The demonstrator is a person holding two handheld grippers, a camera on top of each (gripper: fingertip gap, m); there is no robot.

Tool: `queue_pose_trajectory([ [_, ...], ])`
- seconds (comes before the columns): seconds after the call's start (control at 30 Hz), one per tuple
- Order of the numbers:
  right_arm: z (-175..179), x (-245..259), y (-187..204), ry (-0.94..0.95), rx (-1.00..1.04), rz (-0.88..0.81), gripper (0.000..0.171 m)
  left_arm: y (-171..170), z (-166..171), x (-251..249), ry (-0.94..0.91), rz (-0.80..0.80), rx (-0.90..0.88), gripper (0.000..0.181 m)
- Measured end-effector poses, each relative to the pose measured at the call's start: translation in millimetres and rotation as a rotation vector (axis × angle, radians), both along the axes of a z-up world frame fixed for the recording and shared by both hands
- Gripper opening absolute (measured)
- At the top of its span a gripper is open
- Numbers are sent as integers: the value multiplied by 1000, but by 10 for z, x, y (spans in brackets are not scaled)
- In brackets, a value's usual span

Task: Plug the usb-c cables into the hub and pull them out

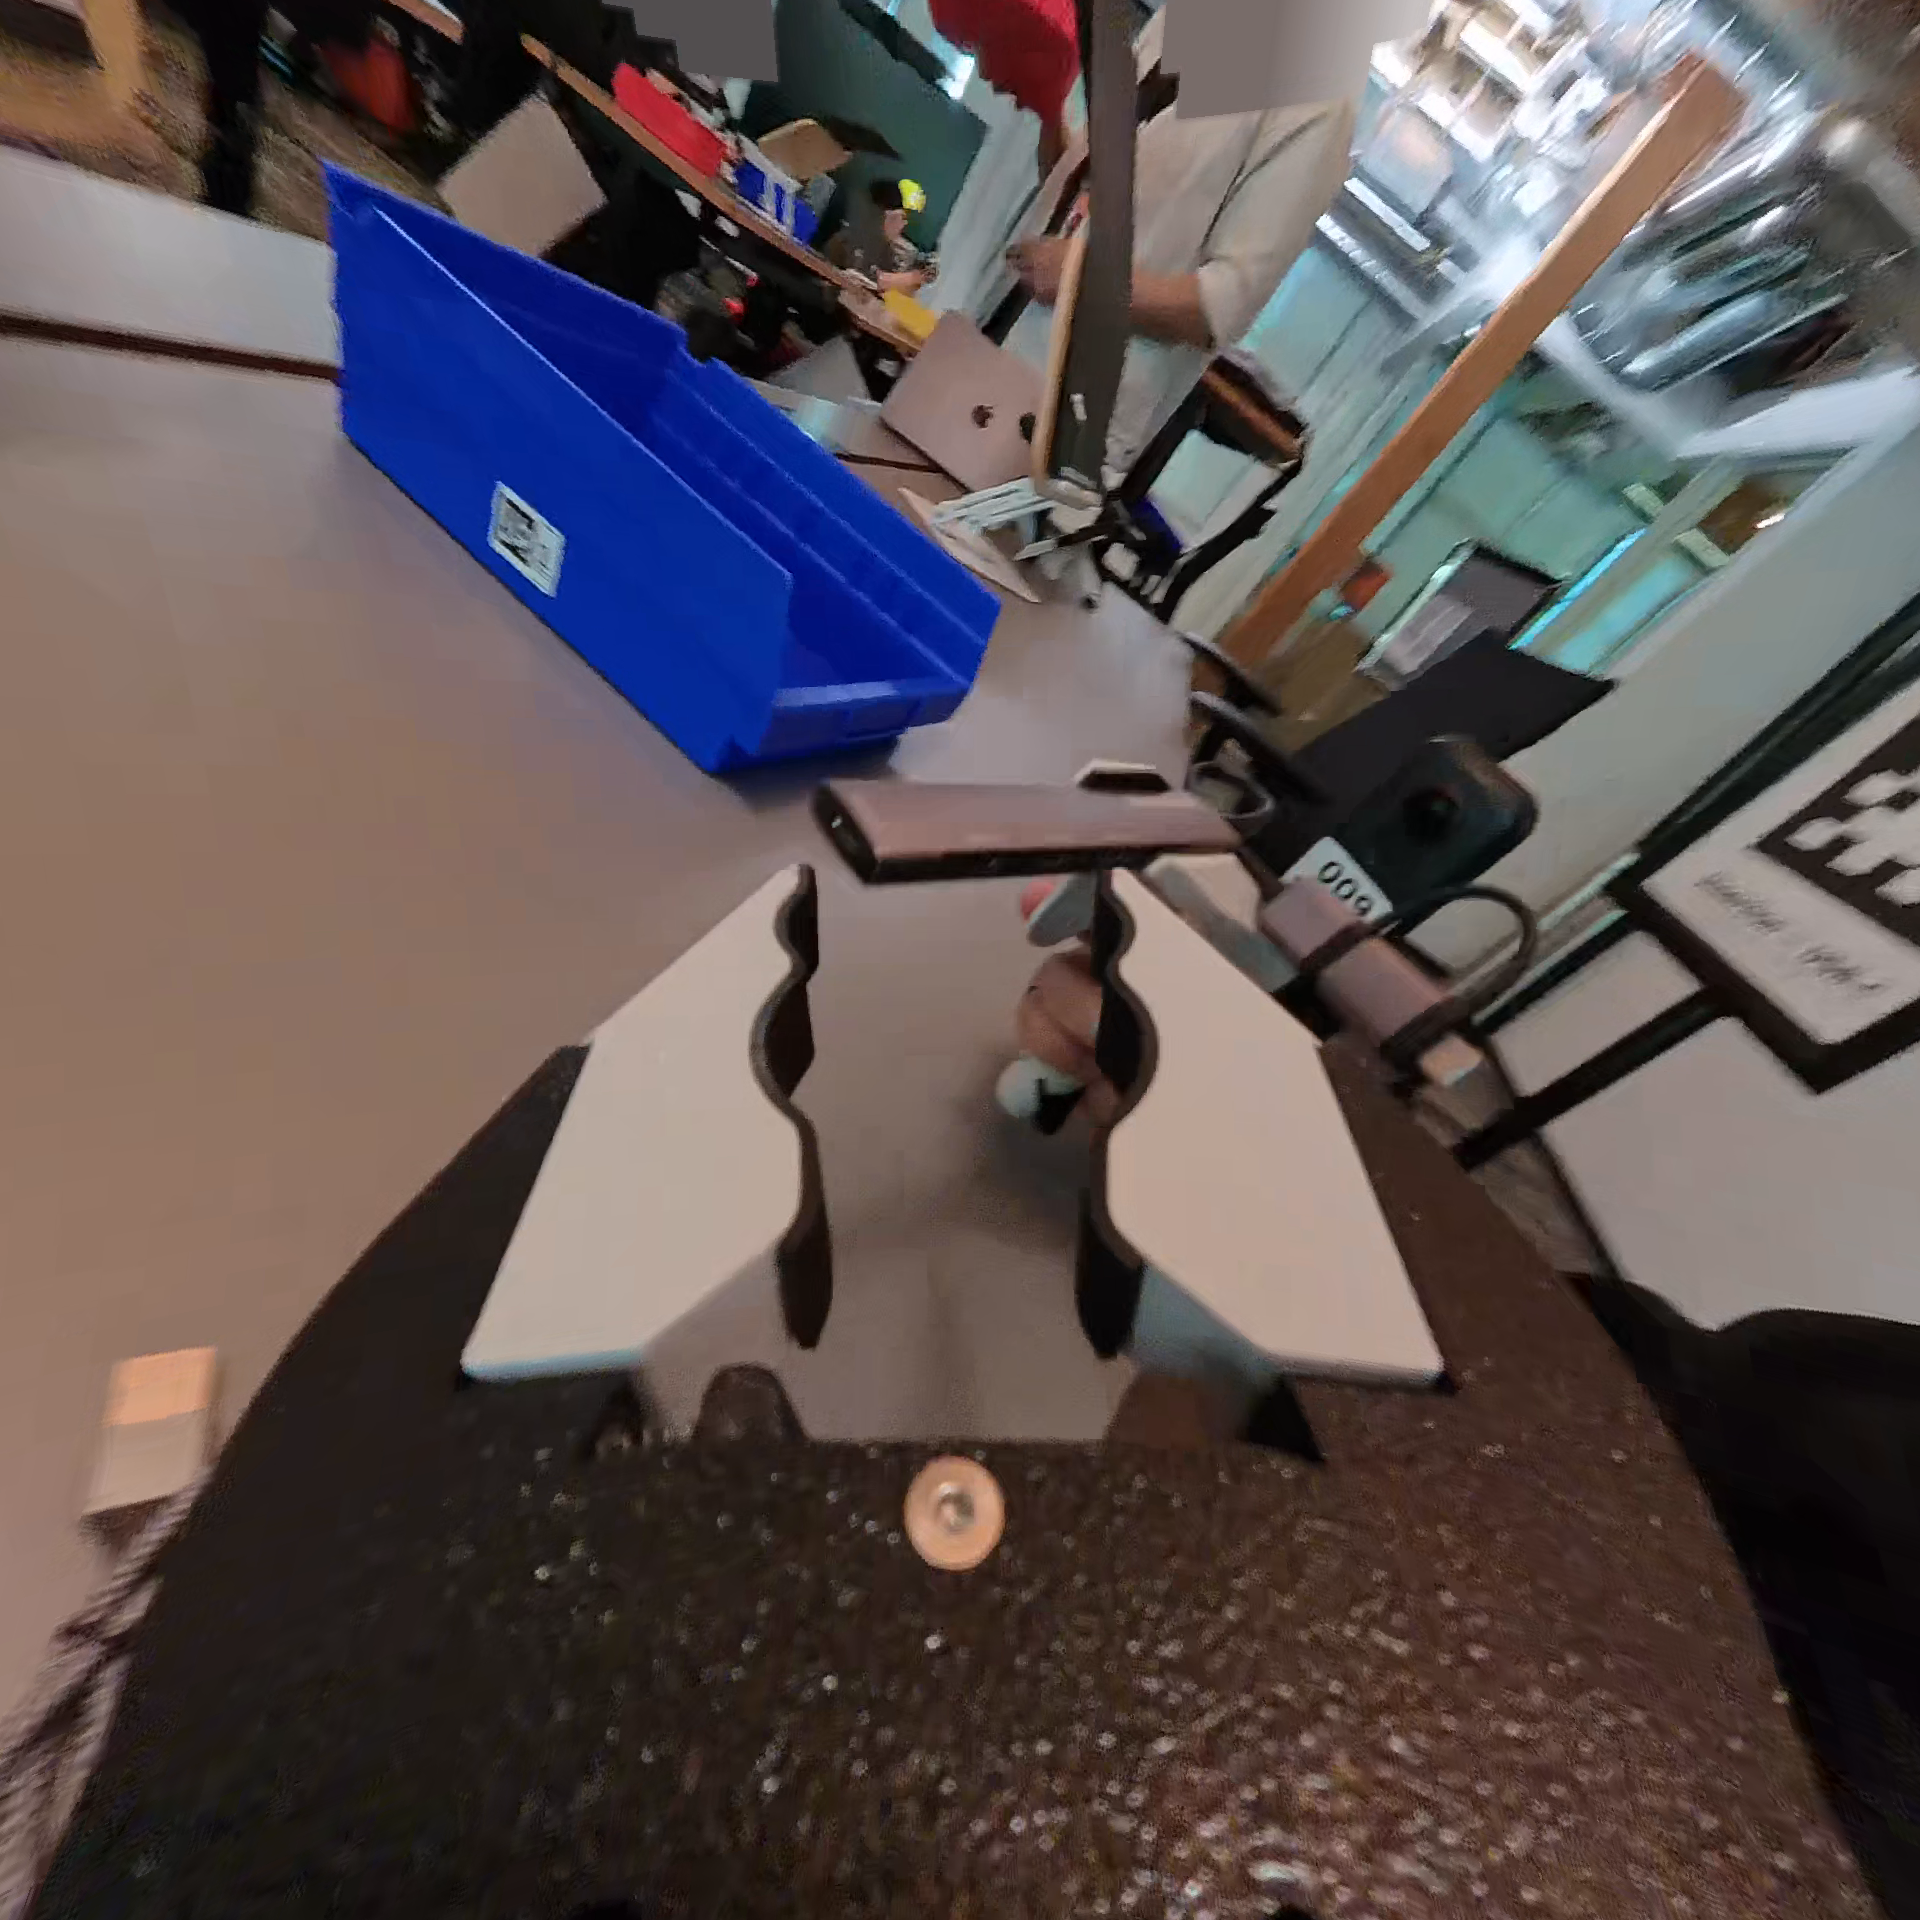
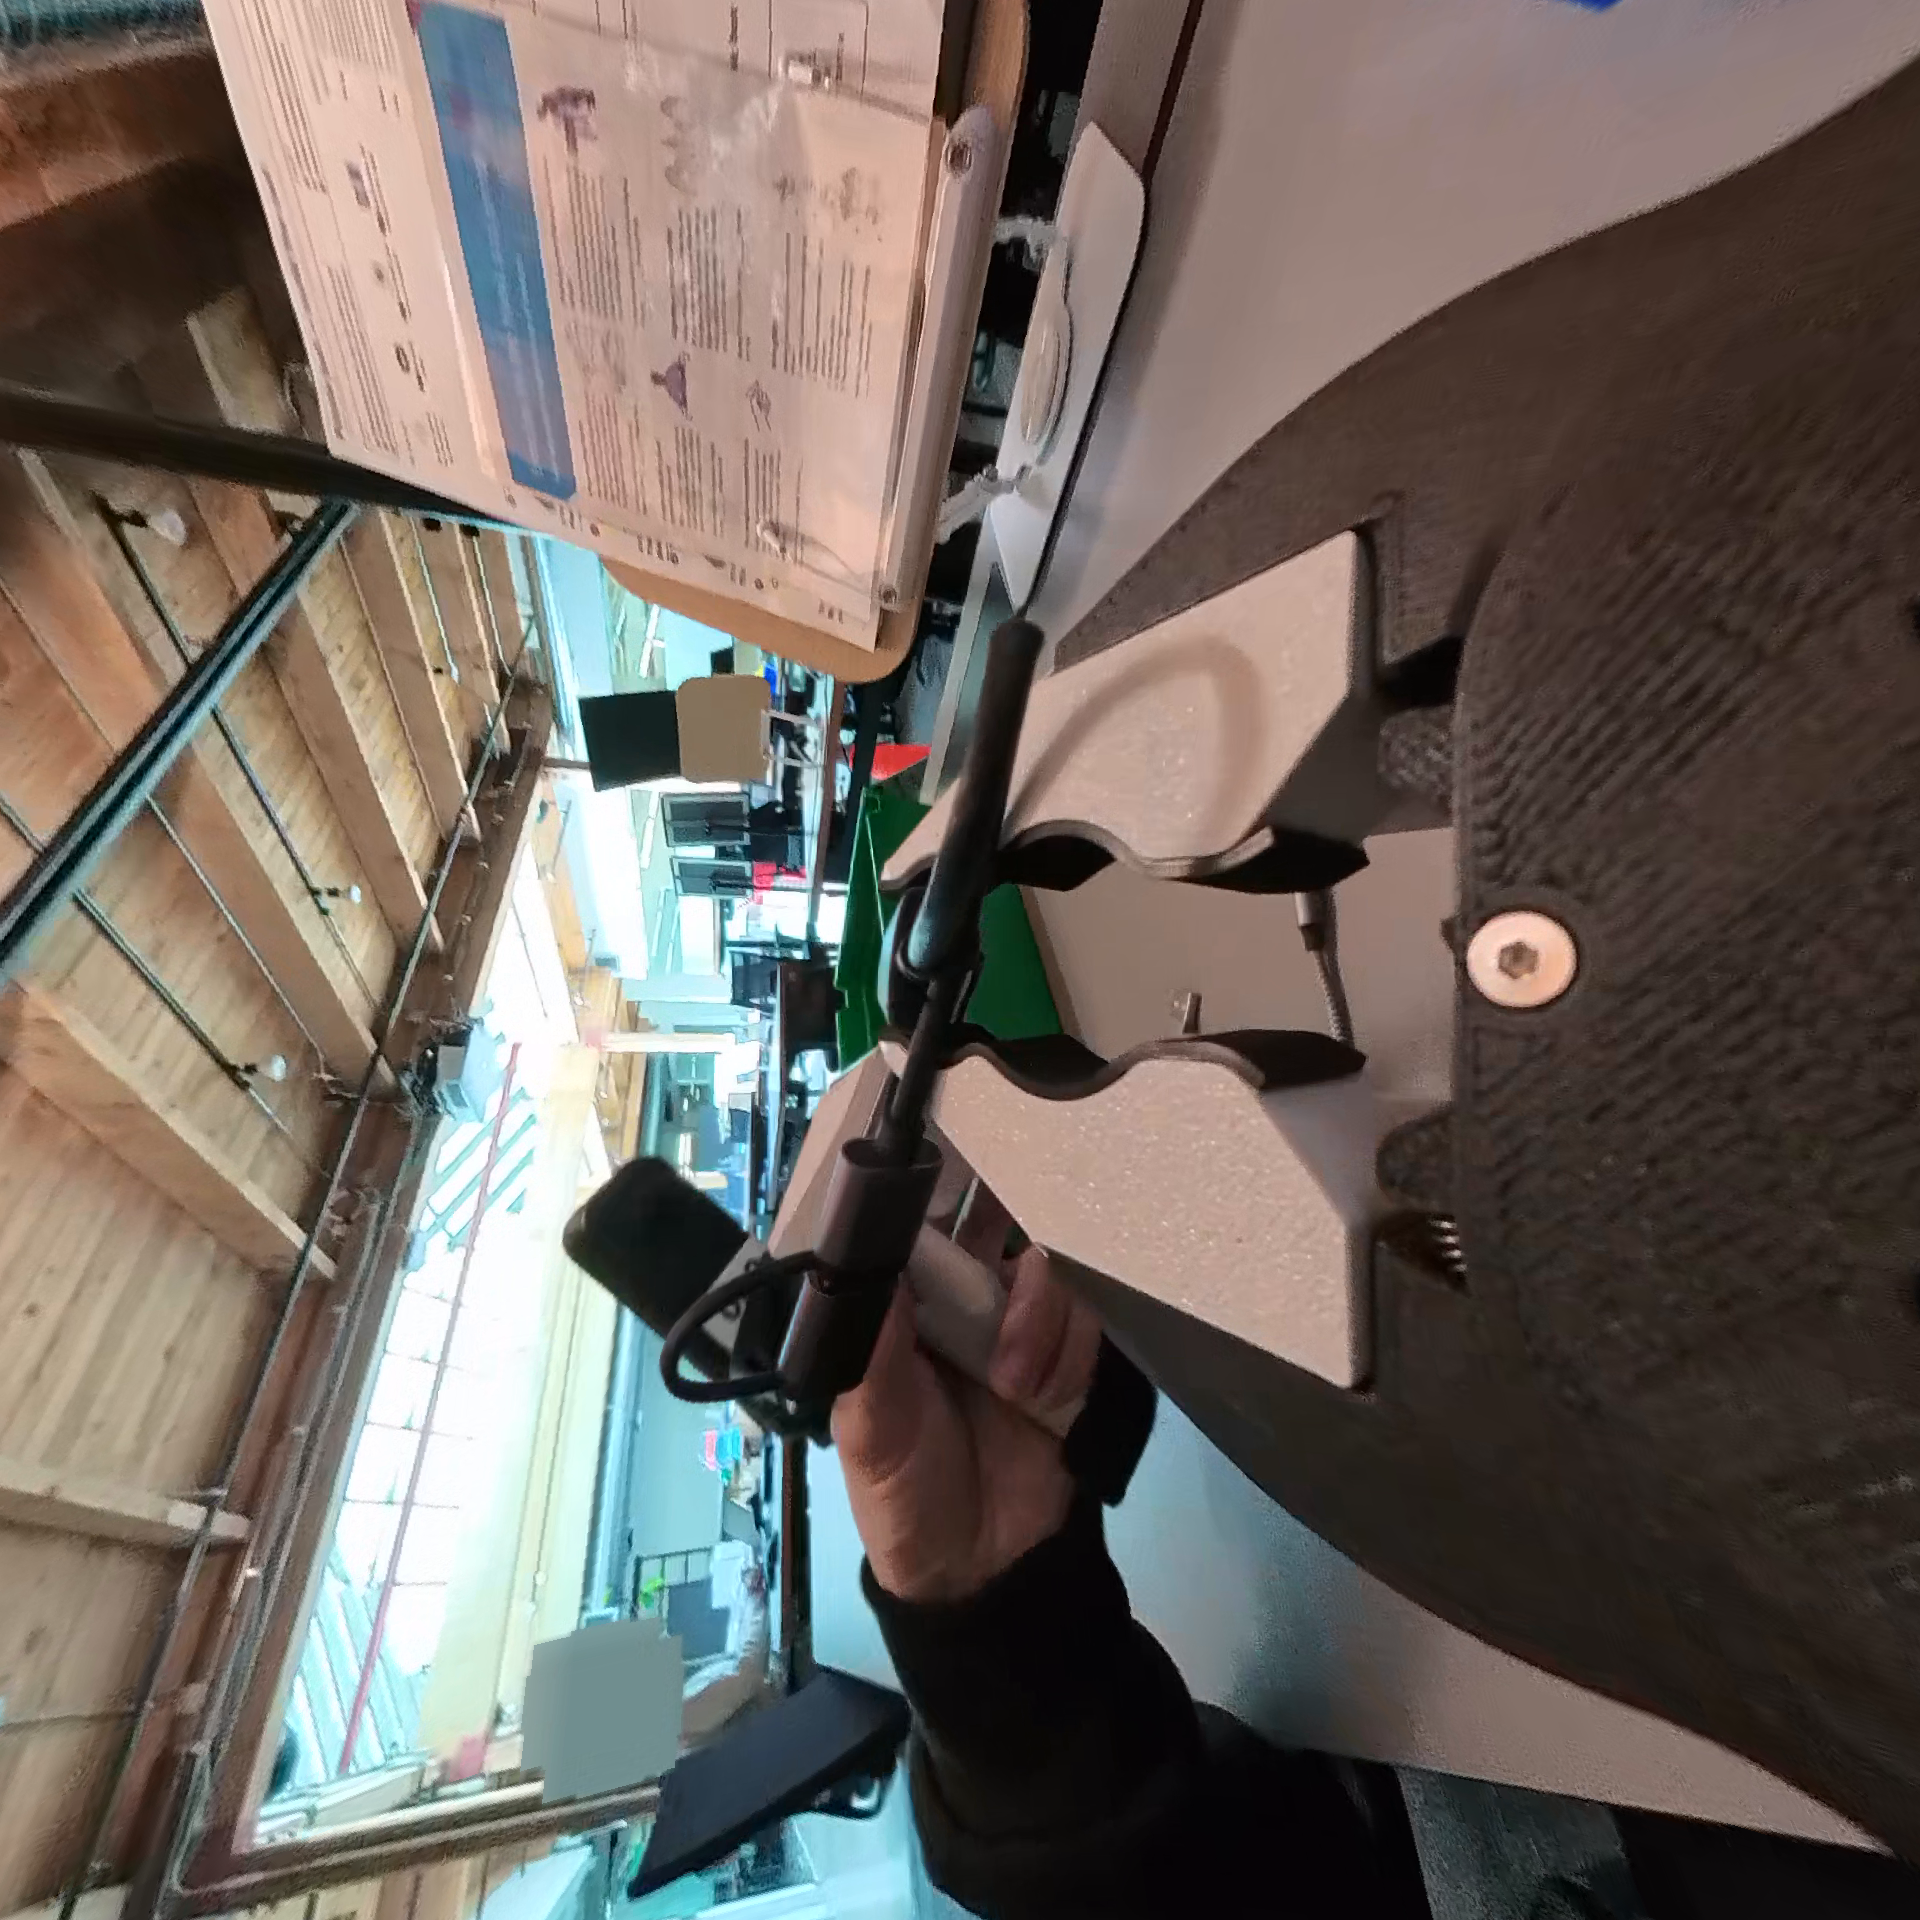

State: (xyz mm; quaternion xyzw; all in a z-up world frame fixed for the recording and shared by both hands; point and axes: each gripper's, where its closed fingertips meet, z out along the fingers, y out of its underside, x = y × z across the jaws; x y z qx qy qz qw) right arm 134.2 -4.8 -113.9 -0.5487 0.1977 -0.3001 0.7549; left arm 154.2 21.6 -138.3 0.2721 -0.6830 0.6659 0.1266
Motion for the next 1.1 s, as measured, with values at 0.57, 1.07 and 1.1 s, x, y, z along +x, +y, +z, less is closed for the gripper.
queue_pose_trajectory([
  [0.57, -125, 160, -347, -24, -41, -219, 22, 150, -1192, 271, -118, 128, 728, 30],
  [1.07, -177, 300, -473, 24, -105, -383, 22, 66, -921, 386, -796, 158, 933, 3],
  [1.1, -156, 302, -471, 13, -105, -405, 22, 82, -745, 411, -882, 229, 931, 3],
])
